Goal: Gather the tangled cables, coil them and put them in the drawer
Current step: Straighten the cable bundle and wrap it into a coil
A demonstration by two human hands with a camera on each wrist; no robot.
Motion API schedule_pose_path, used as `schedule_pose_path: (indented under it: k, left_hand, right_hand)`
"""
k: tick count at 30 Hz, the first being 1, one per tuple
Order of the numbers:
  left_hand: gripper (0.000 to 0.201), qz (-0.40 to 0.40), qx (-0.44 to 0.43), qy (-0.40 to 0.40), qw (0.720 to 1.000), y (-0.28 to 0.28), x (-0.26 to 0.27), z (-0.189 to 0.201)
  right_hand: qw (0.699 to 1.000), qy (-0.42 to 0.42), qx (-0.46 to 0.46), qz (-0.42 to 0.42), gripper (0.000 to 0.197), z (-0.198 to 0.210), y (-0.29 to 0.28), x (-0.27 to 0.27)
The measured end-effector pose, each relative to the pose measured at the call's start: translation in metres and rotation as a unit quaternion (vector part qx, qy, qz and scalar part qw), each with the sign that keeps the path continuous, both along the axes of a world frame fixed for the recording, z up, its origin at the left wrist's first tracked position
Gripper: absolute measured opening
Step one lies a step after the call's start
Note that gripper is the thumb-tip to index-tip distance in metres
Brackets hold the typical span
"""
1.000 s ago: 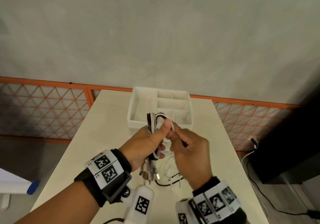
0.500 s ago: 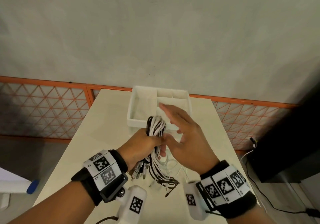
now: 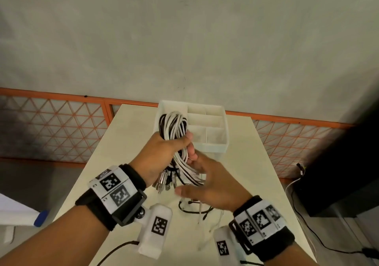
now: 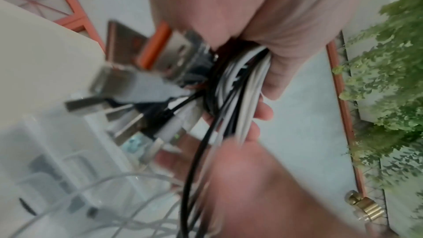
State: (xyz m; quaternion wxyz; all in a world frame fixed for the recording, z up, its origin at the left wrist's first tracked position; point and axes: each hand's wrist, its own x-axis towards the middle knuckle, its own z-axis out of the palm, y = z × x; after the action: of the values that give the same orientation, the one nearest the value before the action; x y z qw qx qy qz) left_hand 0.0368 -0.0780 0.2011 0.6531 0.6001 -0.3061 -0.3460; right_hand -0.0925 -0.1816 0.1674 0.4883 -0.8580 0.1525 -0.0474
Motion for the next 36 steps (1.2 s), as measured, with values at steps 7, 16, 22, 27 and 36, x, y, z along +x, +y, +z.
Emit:
schedule_pose_path:
  k: [7, 16, 22, 27, 36]
  left_hand:
    - [0.022, -0.136, -0.082, 0.139, 0.977, 0.008, 0.006, 0.002]
    - [0.022, -0.174, 0.220, -0.143, 0.949, 0.001, -0.023, -0.025]
    - [0.015, -0.025, 0.221, -0.105, 0.969, -0.014, -0.035, -0.043]
    - [0.009, -0.016, 0.207, -0.098, 0.973, -0.014, -0.026, -0.041]
    - [0.018, 0.037, 0.056, 0.217, 0.974, -0.007, -0.008, -0.028]
  right_hand:
    - [0.977, 0.034, -0.153, -0.147, 0.036, -0.037, -0.020, 0.002]
    - [0.929, 0.096, -0.224, -0.278, 0.013, -0.018, -0.046, 0.002]
    - [0.939, 0.031, -0.192, -0.285, 0.010, -0.004, -0.026, 0.008]
    - [0.958, -0.030, -0.146, -0.247, 0.017, 0.005, -0.023, 0.005]
    - [0.972, -0.161, 0.027, -0.171, 0.022, 0.011, -0.031, -0.003]
